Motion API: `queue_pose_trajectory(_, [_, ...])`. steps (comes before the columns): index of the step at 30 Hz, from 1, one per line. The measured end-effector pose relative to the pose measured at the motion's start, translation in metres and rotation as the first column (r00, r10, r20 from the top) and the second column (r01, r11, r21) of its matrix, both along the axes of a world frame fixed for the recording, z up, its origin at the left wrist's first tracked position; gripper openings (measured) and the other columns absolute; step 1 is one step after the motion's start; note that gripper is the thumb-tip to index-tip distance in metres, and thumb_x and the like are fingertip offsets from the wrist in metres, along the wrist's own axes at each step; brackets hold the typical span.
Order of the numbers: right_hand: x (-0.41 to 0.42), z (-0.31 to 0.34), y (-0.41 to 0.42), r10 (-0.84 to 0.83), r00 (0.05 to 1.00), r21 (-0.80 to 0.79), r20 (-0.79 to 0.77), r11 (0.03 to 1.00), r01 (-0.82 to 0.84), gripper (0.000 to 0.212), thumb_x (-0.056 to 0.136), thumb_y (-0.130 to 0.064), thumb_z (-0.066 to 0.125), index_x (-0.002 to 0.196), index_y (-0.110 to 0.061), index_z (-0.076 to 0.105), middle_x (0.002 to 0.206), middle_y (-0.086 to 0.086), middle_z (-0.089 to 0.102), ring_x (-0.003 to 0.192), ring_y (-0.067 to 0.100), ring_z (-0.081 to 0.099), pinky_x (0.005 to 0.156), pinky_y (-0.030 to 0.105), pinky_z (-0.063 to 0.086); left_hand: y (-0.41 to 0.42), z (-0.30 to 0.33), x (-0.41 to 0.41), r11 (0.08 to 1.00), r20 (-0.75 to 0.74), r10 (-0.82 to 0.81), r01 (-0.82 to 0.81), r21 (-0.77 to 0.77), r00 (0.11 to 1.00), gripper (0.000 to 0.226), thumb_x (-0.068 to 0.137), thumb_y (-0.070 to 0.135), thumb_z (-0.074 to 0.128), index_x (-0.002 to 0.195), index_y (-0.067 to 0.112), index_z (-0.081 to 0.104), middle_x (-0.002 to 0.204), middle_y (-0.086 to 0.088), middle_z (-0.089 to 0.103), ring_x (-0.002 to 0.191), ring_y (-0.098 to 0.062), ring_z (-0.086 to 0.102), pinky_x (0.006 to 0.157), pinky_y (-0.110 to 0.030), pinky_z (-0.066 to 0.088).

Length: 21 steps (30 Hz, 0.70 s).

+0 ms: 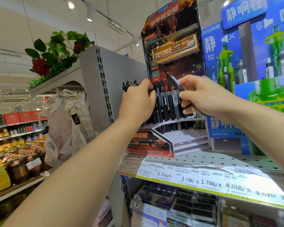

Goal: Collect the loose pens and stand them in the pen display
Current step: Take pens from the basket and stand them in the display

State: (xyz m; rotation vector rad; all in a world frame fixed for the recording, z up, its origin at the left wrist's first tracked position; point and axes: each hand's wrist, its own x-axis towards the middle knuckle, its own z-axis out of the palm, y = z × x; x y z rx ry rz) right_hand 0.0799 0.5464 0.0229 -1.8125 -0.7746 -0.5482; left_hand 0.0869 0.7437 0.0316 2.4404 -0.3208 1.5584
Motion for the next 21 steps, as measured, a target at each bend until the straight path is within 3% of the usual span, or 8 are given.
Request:
queue_pose_trajectory(2, [0.000,0.000,0.001,0.024,1.000,0.057,-0.013,0.998,-0.023,0.021,0.103,-0.010,0.054,0.111,-0.027,0.063,0.086,0.000,0.058,0.071,0.012,0.069,0.071,0.035,0.065,-0.003,0.004,-0.002,0.994,-0.124,0.092,-0.083,0.072,0.988,0.030,0.097,0.027,0.050,0.127,0.021,0.053,0.091,-0.009,0.068,0.085,-0.034,0.062,0.079,-0.044,0.056])
queue_pose_trajectory(4, [0.000,0.000,0.000,0.016,1.000,0.088,0.012,0.996,-0.017,0.018,0.102,-0.014,0.059,0.111,-0.029,0.063,0.078,-0.005,0.063,0.078,0.019,0.072,0.074,0.033,0.064,-0.004,0.009,-0.006,0.985,-0.184,0.145,-0.126,0.114,0.972,0.038,0.095,0.026,0.048,0.133,0.019,0.051,0.099,-0.014,0.065,0.088,-0.038,0.061,0.080,-0.045,0.055])
queue_pose_trajectory(7, [0.000,-0.001,-0.004,-0.046,0.994,0.056,0.097,0.998,0.041,0.017,0.099,-0.025,0.064,0.101,-0.041,0.060,0.070,-0.016,0.067,0.068,0.008,0.065,0.063,0.024,0.054,-0.004,0.017,-0.012,0.977,-0.250,0.188,-0.156,0.143,0.950,0.043,0.093,0.025,0.048,0.135,0.017,0.052,0.105,-0.017,0.066,0.094,-0.038,0.061,0.085,-0.043,0.051])
queue_pose_trajectory(10, [0.002,-0.002,-0.006,-0.031,0.994,0.092,0.104,0.996,0.021,0.020,0.097,-0.025,0.068,0.113,-0.033,0.060,0.082,-0.009,0.060,0.052,-0.007,0.055,0.050,0.011,0.046,0.001,0.021,-0.016,0.972,-0.312,0.216,-0.175,0.154,0.925,0.040,0.091,0.021,0.048,0.130,0.013,0.057,0.097,-0.013,0.070,0.089,-0.033,0.067,0.090,-0.040,0.054])
queue_pose_trajectory(12, [0.002,-0.002,-0.004,-0.019,0.993,0.090,0.119,0.996,0.008,0.027,0.096,-0.024,0.070,0.117,-0.033,0.058,0.087,-0.003,0.058,0.052,-0.005,0.054,0.052,0.010,0.047,0.002,0.020,-0.018,0.974,-0.348,0.212,-0.168,0.151,0.913,0.042,0.090,0.019,0.047,0.130,0.013,0.058,0.092,-0.011,0.070,0.082,-0.031,0.069,0.091,-0.042,0.055])
queue_pose_trajectory(15, [-0.001,-0.003,-0.002,-0.028,0.987,0.054,0.159,0.998,0.020,0.046,0.094,-0.020,0.072,0.133,-0.036,0.053,0.089,-0.003,0.062,0.055,0.000,0.059,0.056,0.015,0.051,0.004,0.015,-0.020,0.990,-0.365,0.129,-0.100,0.098,0.922,0.056,0.090,0.024,0.049,0.146,0.019,0.048,0.096,-0.010,0.073,0.092,-0.033,0.070,0.095,-0.042,0.054])
queue_pose_trajectory(19, [-0.003,-0.005,-0.001,-0.056,0.972,0.041,0.228,0.998,0.048,0.072,0.092,-0.013,0.073,0.149,-0.039,0.039,0.089,-0.008,0.059,0.059,0.004,0.064,0.058,0.017,0.055,0.021,-0.013,-0.026,0.997,-0.092,-0.069,0.065,-0.043,0.993,0.047,0.090,0.033,0.053,0.137,0.030,0.055,0.071,0.014,0.064,0.081,-0.014,0.065,0.080,-0.038,0.058])
queue_pose_trajectory(21, [-0.005,-0.008,0.002,-0.088,0.959,0.025,0.268,0.996,0.085,0.081,0.091,-0.010,0.073,0.151,-0.047,0.033,0.095,-0.009,0.059,0.062,0.009,0.069,0.062,0.027,0.061,0.035,-0.042,-0.027,0.981,0.136,-0.138,0.154,-0.118,0.981,0.038,0.091,0.033,0.059,0.128,0.029,0.059,0.092,0.015,0.063,0.084,-0.006,0.061,0.077,-0.033,0.057])
